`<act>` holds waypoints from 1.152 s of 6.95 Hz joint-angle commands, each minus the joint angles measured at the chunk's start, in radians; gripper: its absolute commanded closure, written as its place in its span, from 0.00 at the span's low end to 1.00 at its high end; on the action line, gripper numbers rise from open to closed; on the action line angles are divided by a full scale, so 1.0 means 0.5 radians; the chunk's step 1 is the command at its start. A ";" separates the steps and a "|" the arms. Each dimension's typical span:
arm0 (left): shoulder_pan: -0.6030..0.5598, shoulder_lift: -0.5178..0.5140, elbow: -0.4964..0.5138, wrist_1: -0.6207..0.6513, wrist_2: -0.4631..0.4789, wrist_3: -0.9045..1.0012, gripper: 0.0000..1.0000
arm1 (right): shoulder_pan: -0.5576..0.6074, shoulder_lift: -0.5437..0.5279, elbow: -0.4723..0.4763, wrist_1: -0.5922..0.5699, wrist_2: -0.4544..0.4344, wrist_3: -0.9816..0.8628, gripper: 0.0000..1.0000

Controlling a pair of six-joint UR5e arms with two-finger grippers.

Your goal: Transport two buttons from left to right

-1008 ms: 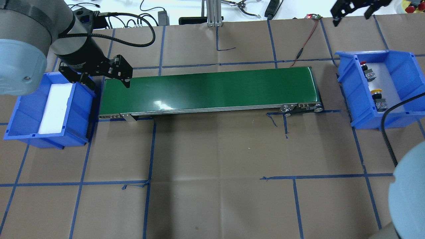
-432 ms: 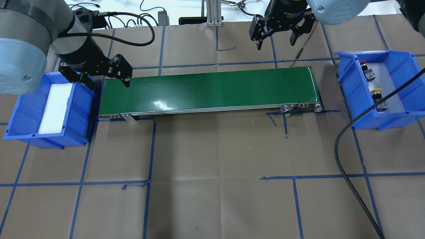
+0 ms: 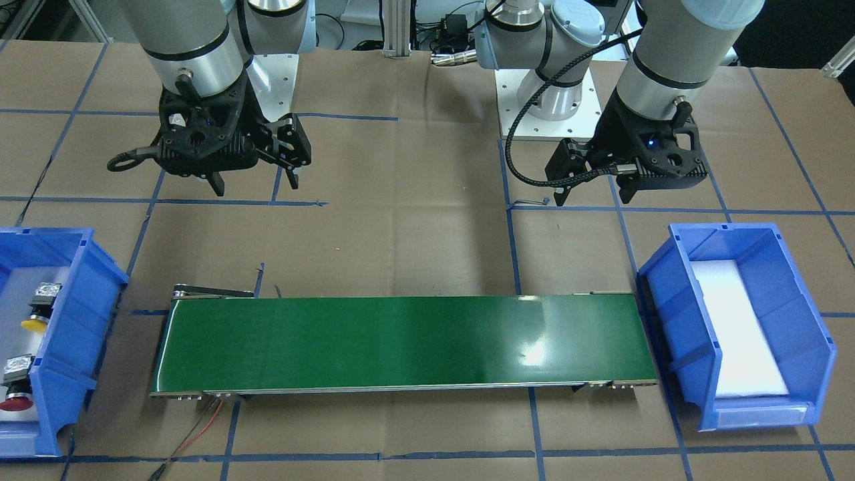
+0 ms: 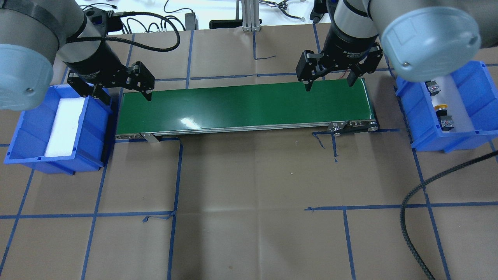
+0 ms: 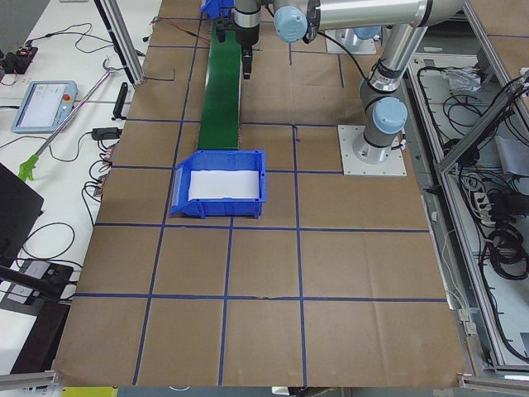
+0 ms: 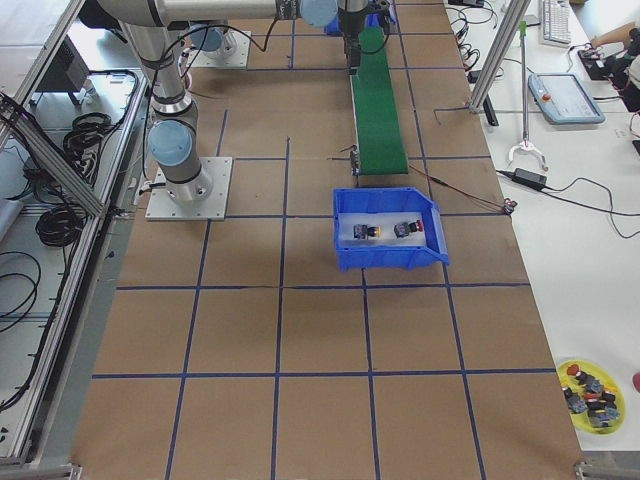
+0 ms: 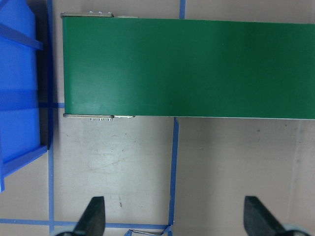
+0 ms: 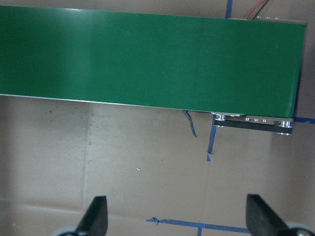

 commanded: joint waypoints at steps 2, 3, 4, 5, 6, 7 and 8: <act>-0.003 -0.001 0.040 -0.029 0.007 -0.045 0.00 | -0.072 -0.195 0.041 0.225 -0.003 -0.004 0.01; -0.003 -0.004 0.040 -0.029 0.007 -0.045 0.00 | -0.109 -0.193 0.041 0.222 0.006 -0.017 0.01; -0.003 -0.004 0.040 -0.032 0.010 -0.045 0.00 | -0.155 -0.196 0.038 0.225 0.009 -0.026 0.00; -0.003 -0.004 0.040 -0.035 0.010 -0.045 0.00 | -0.152 -0.199 0.035 0.225 0.009 -0.023 0.00; -0.003 -0.004 0.043 -0.044 0.013 -0.045 0.00 | -0.149 -0.196 0.035 0.225 0.009 -0.023 0.00; -0.003 -0.001 0.043 -0.047 0.013 -0.045 0.00 | -0.146 -0.196 0.029 0.225 0.009 -0.023 0.00; -0.003 -0.004 0.043 -0.047 0.013 -0.042 0.00 | -0.149 -0.199 0.023 0.225 0.006 -0.020 0.00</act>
